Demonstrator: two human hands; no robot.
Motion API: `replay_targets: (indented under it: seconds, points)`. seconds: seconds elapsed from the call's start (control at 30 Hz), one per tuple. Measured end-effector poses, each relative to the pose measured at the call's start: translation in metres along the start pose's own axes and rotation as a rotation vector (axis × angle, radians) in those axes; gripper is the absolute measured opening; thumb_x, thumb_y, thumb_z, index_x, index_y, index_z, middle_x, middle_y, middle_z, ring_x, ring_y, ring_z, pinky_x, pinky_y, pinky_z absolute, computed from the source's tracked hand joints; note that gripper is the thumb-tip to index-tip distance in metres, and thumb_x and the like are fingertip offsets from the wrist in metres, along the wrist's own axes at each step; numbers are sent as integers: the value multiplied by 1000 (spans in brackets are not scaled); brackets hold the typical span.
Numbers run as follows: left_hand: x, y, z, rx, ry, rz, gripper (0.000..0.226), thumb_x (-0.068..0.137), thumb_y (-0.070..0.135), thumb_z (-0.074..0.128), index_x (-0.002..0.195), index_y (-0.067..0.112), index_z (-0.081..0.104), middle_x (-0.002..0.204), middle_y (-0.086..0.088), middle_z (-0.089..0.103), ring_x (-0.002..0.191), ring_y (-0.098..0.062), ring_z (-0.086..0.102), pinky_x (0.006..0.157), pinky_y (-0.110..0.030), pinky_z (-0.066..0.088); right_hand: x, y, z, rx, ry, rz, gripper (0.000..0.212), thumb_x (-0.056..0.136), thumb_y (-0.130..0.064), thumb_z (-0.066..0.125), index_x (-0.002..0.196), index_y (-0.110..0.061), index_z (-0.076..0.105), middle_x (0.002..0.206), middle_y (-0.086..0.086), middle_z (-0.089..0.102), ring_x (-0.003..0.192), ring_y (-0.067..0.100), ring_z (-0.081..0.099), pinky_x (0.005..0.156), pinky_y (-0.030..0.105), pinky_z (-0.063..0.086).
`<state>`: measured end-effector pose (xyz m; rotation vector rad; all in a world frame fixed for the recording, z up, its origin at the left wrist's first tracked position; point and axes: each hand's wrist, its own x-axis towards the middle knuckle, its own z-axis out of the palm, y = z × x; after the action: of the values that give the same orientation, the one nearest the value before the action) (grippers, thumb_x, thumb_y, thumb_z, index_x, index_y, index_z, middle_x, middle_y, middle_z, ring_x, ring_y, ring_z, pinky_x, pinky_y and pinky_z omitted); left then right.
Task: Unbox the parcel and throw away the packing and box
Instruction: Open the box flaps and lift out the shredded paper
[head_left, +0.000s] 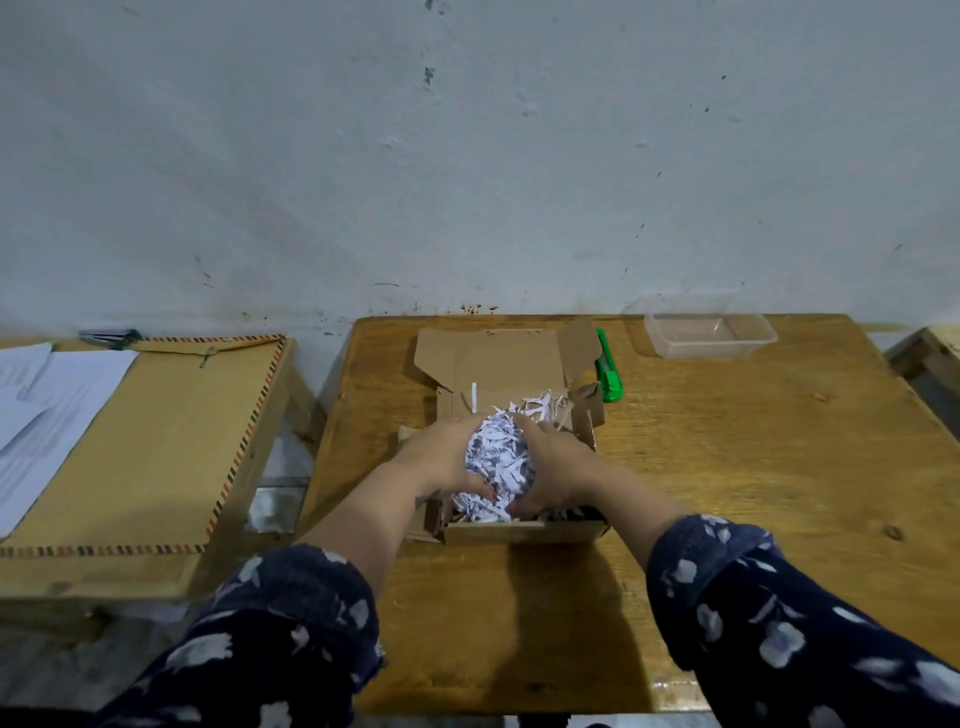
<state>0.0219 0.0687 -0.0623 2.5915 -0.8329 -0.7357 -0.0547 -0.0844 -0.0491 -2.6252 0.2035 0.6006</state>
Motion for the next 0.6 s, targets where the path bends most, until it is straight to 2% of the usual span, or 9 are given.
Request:
replay_targets:
  seconds: [0.1, 0.2, 0.3, 0.4, 0.5, 0.6]
  points:
    - [3, -3, -8, -86, -30, 0, 115, 62, 40, 88, 152, 32, 17, 156, 2, 32, 141, -22, 32, 112, -42, 33, 3, 4, -3, 19, 69, -37, 118, 64, -35, 83, 150, -29, 1, 150, 8, 33, 136, 30, 35, 108, 44, 37]
    - [-1, 1, -11, -85, -124, -2, 125, 59, 28, 91, 154, 30, 9, 159, 0, 24, 145, -24, 23, 116, -43, 26, 3, 8, -6, 2, -28, -7, 127, 61, -37, 86, 149, -33, -5, 158, 6, 15, 145, 31, 16, 115, 50, 24]
    - [-3, 6, -4, 23, -64, 4, 124, 57, 26, 92, 153, 26, 14, 154, -2, 33, 140, -25, 32, 113, -42, 32, 4, 6, 3, -54, 44, -18, 123, 59, -36, 87, 150, -25, 5, 149, 10, 33, 137, 35, 30, 110, 48, 32]
    - [2, 6, -1, 41, 26, 22, 106, 57, 25, 91, 146, 28, 33, 138, 0, 53, 125, -24, 50, 101, -41, 45, 5, 6, 6, -39, 123, -43, 111, 59, -35, 85, 146, -17, 17, 134, 12, 51, 123, 34, 46, 101, 43, 41]
    - [1, 4, -1, -12, 96, 35, 95, 57, 25, 88, 139, 35, 40, 127, 4, 61, 115, -21, 58, 94, -42, 50, 5, 6, 2, -24, 162, -77, 107, 60, -35, 84, 144, -15, 21, 128, 12, 55, 116, 34, 52, 97, 41, 44]
    - [-4, 2, 1, -44, 150, 43, 99, 56, 26, 88, 141, 36, 38, 129, 7, 59, 117, -19, 57, 95, -42, 49, 1, 2, 0, -33, 194, -102, 108, 58, -38, 84, 143, -18, 20, 127, 11, 55, 115, 34, 52, 97, 43, 45]
